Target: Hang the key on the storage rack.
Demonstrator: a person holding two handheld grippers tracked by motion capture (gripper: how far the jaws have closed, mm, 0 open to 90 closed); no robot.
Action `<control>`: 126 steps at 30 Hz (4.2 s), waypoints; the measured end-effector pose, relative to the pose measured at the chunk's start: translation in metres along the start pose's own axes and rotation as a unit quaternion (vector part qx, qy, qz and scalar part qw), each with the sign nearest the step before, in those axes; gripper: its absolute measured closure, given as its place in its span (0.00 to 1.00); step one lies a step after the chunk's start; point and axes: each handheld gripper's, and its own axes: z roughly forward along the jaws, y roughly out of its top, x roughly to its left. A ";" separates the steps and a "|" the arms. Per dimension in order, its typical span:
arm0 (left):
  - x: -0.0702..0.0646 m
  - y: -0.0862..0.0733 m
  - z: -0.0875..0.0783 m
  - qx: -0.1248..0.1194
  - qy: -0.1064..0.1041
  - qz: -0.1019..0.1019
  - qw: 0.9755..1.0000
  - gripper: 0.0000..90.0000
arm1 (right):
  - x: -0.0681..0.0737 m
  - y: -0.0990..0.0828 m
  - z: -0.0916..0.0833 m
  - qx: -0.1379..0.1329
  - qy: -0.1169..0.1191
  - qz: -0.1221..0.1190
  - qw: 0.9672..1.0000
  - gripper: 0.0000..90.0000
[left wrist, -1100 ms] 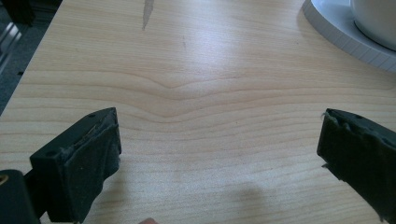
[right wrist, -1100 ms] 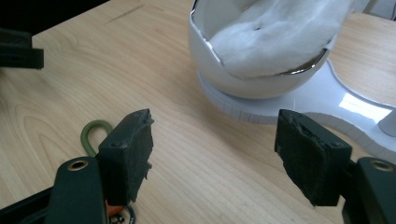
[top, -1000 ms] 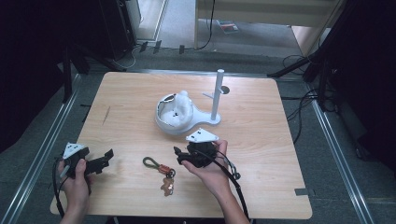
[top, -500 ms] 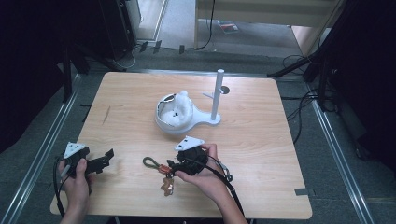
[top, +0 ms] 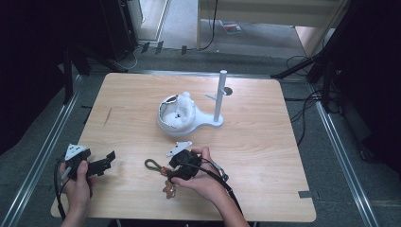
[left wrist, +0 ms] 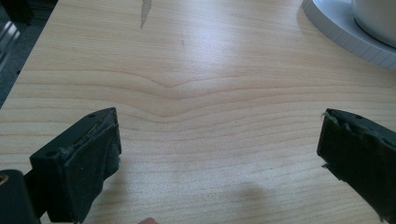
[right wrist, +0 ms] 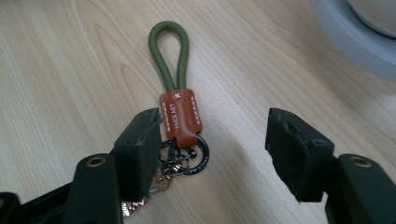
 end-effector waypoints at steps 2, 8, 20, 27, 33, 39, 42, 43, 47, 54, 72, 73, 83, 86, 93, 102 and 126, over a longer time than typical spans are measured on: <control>0.000 0.000 0.000 0.000 0.000 -0.001 1.000 0.00 | 0.001 0.002 0.002 0.012 0.007 -0.007 1.000 0.44; 0.000 0.000 0.000 0.000 -0.001 -0.002 1.000 0.00 | 0.005 0.011 0.012 0.053 0.021 -0.025 0.998 0.50; 0.001 0.000 0.000 0.002 -0.004 -0.002 1.000 0.00 | 0.015 0.028 0.030 0.132 0.031 -0.050 0.990 0.64; 0.001 0.000 0.001 0.002 -0.004 -0.002 1.000 0.00 | 0.019 0.032 0.035 0.152 0.017 -0.068 0.986 0.69; 0.001 0.000 0.001 0.002 -0.004 -0.001 1.000 0.00 | 0.021 0.035 0.040 0.174 0.007 -0.072 0.982 0.72; 0.001 0.000 0.001 0.003 -0.004 -0.001 1.000 0.00 | 0.021 0.036 0.043 0.188 0.009 -0.065 0.980 0.76; 0.001 0.000 0.001 0.003 -0.004 -0.001 1.000 0.00 | 0.020 0.035 0.042 0.187 0.010 -0.065 0.980 0.77; 0.001 0.000 0.001 0.002 -0.004 -0.001 1.000 0.00 | 0.020 0.035 0.042 0.183 0.009 -0.068 0.981 0.77; 0.001 0.000 0.001 0.003 -0.004 -0.001 1.000 0.00 | 0.021 0.032 0.040 0.174 0.007 -0.062 0.983 0.78; 0.001 0.000 0.001 0.003 -0.004 0.000 1.000 0.00 | 0.015 0.028 0.032 0.136 0.011 -0.032 0.990 0.78; 0.000 0.000 0.001 0.002 -0.003 0.000 1.000 0.00 | 0.007 0.014 -0.007 0.009 0.001 0.013 1.000 0.78; 0.000 0.000 0.001 0.002 -0.003 0.000 1.000 0.00 | 0.006 0.013 -0.010 0.001 0.001 0.018 1.000 0.78; 0.000 0.000 0.001 0.003 -0.003 0.000 1.000 0.00 | 0.002 0.010 -0.031 -0.073 -0.011 0.041 0.996 0.78; 0.000 0.000 0.001 0.002 -0.002 0.000 1.000 0.00 | 0.000 0.009 -0.035 -0.093 -0.012 0.049 0.994 0.78; 0.000 0.000 0.001 0.003 -0.003 0.001 1.000 0.00 | -0.001 0.009 -0.046 -0.133 -0.027 0.057 0.989 0.78; 0.000 0.000 0.001 0.003 -0.003 0.002 1.000 0.00 | -0.004 0.008 -0.059 -0.172 -0.041 0.069 0.982 0.78; 0.000 0.000 0.000 0.006 -0.003 0.002 1.000 0.00 | -0.015 0.003 -0.089 -0.262 -0.099 0.115 0.953 0.78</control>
